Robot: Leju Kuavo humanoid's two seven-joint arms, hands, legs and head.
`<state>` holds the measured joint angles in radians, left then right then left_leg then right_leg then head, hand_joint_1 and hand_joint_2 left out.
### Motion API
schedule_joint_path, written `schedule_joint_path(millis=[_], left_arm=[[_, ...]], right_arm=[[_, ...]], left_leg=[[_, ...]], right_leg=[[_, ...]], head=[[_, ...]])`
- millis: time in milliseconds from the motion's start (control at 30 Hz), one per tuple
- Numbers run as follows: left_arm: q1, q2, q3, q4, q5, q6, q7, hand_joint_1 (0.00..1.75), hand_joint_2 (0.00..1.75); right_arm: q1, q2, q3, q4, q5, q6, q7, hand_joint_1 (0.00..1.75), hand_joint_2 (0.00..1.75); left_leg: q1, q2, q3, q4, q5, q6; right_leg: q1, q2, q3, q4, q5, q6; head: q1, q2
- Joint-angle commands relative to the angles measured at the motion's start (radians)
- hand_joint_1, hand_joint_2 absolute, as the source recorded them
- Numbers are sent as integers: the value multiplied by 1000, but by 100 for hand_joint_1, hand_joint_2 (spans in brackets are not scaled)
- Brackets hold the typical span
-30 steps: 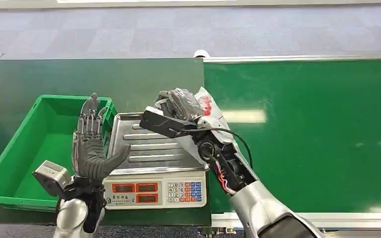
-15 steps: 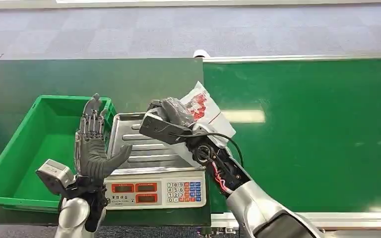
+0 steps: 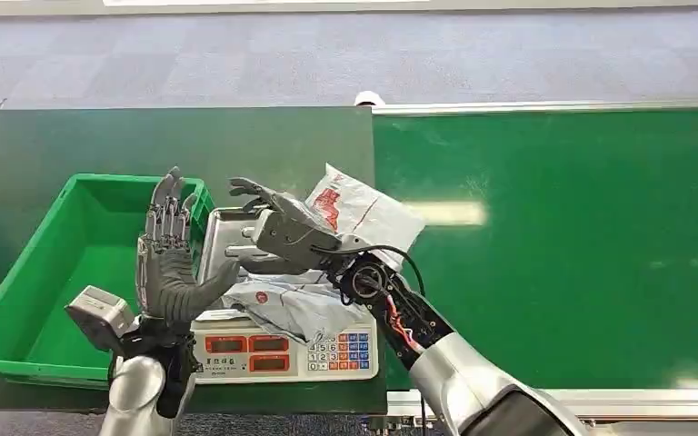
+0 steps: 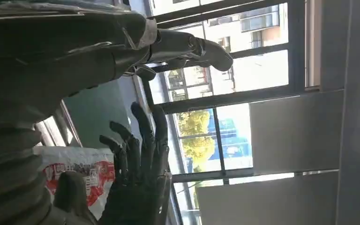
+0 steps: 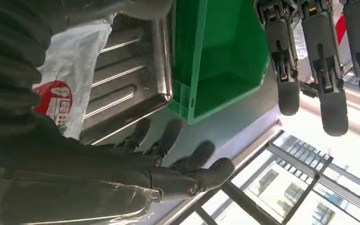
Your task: Moved the parcel from conveyor to table for the left to box.
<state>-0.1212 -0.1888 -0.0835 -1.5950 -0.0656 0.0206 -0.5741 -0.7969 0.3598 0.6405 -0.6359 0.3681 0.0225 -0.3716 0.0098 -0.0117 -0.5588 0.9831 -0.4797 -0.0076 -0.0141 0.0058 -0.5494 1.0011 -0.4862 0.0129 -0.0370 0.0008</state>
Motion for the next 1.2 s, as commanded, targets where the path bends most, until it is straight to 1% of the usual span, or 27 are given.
schedule_joint_path(millis=[33, 100, 133, 167, 200, 233, 267, 300, 367, 400, 433, 500, 533, 567, 600, 633, 667, 733, 767, 800, 867, 900, 1000, 1033, 1100, 1133, 1200], left_arm=[[-74, -10, -8, 88, 8, -33, 11, 0, 175], [-73, -12, -10, 86, 11, -38, 13, 0, 175], [-68, -15, -19, 79, 14, -49, 20, 0, 175], [-63, -18, -25, 72, 13, -50, 27, 0, 175], [-58, -21, -30, 66, 11, -45, 39, 0, 175], [-53, -20, -38, 62, 8, -35, 51, 0, 175], [-50, -21, -40, 63, 6, -30, 58, 0, 175], [-49, -17, -54, 72, -12, -18, 82, 0, 175], [-57, -15, -83, 96, -55, 8, 91, 0, 175], [-58, -12, -105, 95, -88, 17, 85, 0, 175], [-54, -11, -128, 84, -108, 21, 87, 0, 175], [-53, -1, -154, 73, -139, 33, 101, 0, 175], [-55, 1, -164, 70, -157, 41, 114, 0, 175], [-56, 3, -170, 72, -169, 44, 123, 0, 175], [-59, 7, -178, 77, -185, 48, 135, 0, 175], [-70, 15, -193, 100, -246, 81, 165, 0, 175], [-73, 14, -194, 108, -247, 82, 165, 0, 175], [-110, 29, -224, 173, -331, 101, 232, 0, 175], [-119, 25, -226, 188, -331, 100, 233, 0, 175], [-139, 31, -243, 226, -376, 111, 258, 0, 175], [-151, 31, -257, 254, -400, 108, 275, 0, 175], [-167, 46, -288, 286, -449, 98, 296, 0, 175], [-187, 45, -323, 346, -508, 80, 312, 0, 175], [-205, 42, -343, 385, -569, 93, 342, 0, 175], [-221, 32, -353, 424, -601, 100, 348, 0, 175], [-242, 26, -366, 468, -653, 105, 389, 0, 175], [-263, 6, -367, 516, -685, 109, 404, 0, 175]], right_arm=[[-27, -28, -62, 50, -50, 95, -18, 0, 175], [-17, -33, -66, 37, -51, 90, -29, 0, 175], [16, -41, -92, -19, -63, 45, -66, 0, 175], [42, -50, -103, -76, -60, 9, -73, 0, 175], [70, -60, -106, -144, -43, -38, -82, 0, 175], [112, -83, -102, -262, -17, -82, -56, 0, 175], [126, -93, -104, -307, 5, -123, -55, 0, 175], [167, -119, -107, -408, 31, -180, -61, 0, 175], [232, -178, -125, -569, 59, -222, -46, 0, 175], [271, -206, -143, -642, 83, -277, -70, 0, 175], [310, -241, -161, -709, 106, -312, -75, 0, 175], [354, -276, -185, -769, 142, -368, -106, 0, 175], [386, -298, -201, -799, 163, -413, -124, 0, 175], [401, -303, -214, -813, 171, -443, -142, 0, 175], [423, -310, -225, -826, 170, -471, -156, 0, 175], [456, -324, -243, -851, 164, -522, -182, 0, 175], [464, -330, -244, -856, 162, -526, -186, 0, 175], [501, -338, -262, -889, 146, -572, -197, 0, 175], [508, -342, -262, -896, 144, -575, -198, 0, 175], [523, -340, -264, -909, 142, -578, -198, 0, 175], [535, -338, -261, -919, 138, -573, -198, 0, 175], [535, -343, -245, -919, 157, -553, -194, 0, 175], [536, -334, -228, -915, 188, -517, -182, 0, 175], [538, -329, -221, -919, 216, -517, -182, 0, 175], [544, -324, -215, -926, 234, -512, -176, 0, 175], [550, -322, -208, -933, 244, -505, -177, 0, 175], [558, -315, -203, -942, 248, -497, -172, 0, 175]], left_leg=[[1, -3, -1, 0, 1, 0], [1, -3, 0, 0, 1, 0], [1, -2, 0, 0, 1, 0], [1, -3, 0, -1, 1, 0], [1, -2, 1, -1, 1, 0], [1, -3, 0, 0, 1, 0], [1, -3, 0, -1, 1, 1], [1, -3, -1, 0, 1, 0], [1, -5, -1, -1, 1, 1], [1, -6, -1, 0, 1, 1], [1, -8, 0, -1, 2, 1], [1, -10, -1, -1, 2, 1], [1, -8, -1, 0, 1, 1], [0, -7, -1, 0, 1, 1], [1, -9, 0, -1, 2, 1], [0, -7, -1, -1, 1, 0], [0, -7, 0, -1, 1, 1], [0, -6, 0, -1, 0, 0], [0, -8, 0, -1, 1, 0], [0, -7, 0, -1, 1, 0], [0, -7, 0, -1, 2, 0], [0, -4, 0, 0, 0, 0], [0, -3, 0, -1, 1, 1], [0, -2, 1, -1, 1, 1], [0, -3, 1, -1, 1, 1], [0, -3, 0, -1, 0, 1], [0, -3, 0, -1, 0, 0]], right_leg=[[1, -4, 1, -1, 0, -1], [1, -5, 2, -1, 0, -1], [1, -4, 1, -1, 0, -1], [1, -4, 2, -2, 1, -1], [1, -3, 2, -2, 0, -1], [1, -4, 2, -2, 0, 0], [1, -5, 2, -2, 0, -1], [1, -5, 1, -2, 0, 0], [1, -7, 2, -2, 0, 0], [1, -7, 2, -2, 0, 0], [1, -10, 3, -4, 0, 0], [1, -11, 4, -4, 0, 0], [1, -9, 2, -3, 0, 0], [0, -8, 2, -3, -1, 0], [1, -11, 5, -5, 0, 0], [0, -7, 3, -3, 0, 0], [0, -8, 3, -3, 0, 0], [-1, -6, 2, -2, 0, 0], [0, -8, 3, -3, 0, -1], [-1, -7, 2, -2, 0, -1], [0, -9, 2, -4, 0, -1], [0, -4, 1, -2, 0, 0], [0, -4, 1, -2, 0, -1], [0, -4, 1, -3, 1, -1], [0, -5, 2, -3, 1, -1], [0, -4, 1, -2, 0, 0], [0, -4, 2, -2, 0, -1]], head=[[0, 0], [0, 0], [0, 0], [0, 0], [0, 0], [0, 0], [0, 0], [0, 0], [0, 0], [0, 0], [0, 0], [0, 0], [0, 0], [0, 0], [0, 0], [0, 0], [0, 0], [0, 0], [0, 0], [0, 0], [0, 0], [0, 0], [0, 0], [0, 0], [0, 0], [0, 0], [0, 0]])
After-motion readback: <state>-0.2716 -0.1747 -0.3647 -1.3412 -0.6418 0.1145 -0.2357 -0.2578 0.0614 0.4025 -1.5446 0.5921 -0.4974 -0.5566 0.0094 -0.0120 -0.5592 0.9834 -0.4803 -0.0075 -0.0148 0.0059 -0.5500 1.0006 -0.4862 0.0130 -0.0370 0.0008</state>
